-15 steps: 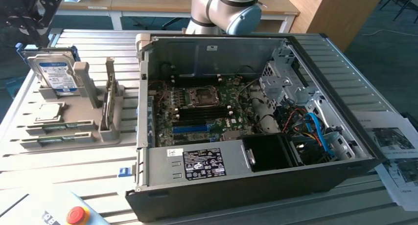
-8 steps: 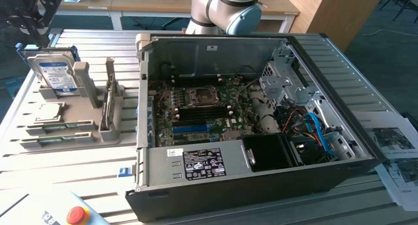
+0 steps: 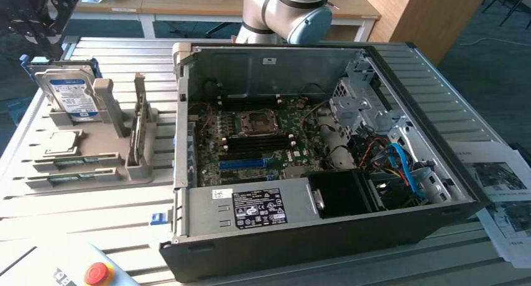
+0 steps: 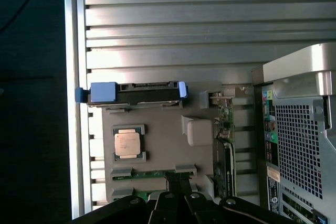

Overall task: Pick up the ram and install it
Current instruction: 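Pick up the ram and move it above insertion slot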

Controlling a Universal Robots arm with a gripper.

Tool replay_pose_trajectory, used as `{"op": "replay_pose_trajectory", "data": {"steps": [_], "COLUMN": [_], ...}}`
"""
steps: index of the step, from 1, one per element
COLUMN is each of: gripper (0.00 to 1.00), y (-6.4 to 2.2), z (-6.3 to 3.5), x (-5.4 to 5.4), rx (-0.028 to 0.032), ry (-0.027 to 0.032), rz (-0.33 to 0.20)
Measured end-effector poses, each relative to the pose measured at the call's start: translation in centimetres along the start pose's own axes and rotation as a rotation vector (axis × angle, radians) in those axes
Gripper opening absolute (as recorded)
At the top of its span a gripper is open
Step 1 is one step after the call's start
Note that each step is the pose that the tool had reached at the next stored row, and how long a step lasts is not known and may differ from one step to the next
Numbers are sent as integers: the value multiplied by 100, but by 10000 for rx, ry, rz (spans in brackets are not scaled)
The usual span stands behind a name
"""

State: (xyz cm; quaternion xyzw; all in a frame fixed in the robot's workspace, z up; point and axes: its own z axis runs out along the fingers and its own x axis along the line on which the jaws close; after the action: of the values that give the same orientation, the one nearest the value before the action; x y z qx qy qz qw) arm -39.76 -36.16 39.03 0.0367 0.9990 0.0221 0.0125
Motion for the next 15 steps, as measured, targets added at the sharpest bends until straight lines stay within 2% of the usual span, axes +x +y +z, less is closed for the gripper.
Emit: {"op": "replay_pose_trajectory", "data": {"steps": [6, 12, 15], "gripper": [10, 10, 10], "y": [0, 0, 0], "z": [0, 0, 0], "x": [0, 0, 0], "rx": [-8, -28, -46], "ry": [15, 53, 89], "rz": [-329, -1177, -1952]}}
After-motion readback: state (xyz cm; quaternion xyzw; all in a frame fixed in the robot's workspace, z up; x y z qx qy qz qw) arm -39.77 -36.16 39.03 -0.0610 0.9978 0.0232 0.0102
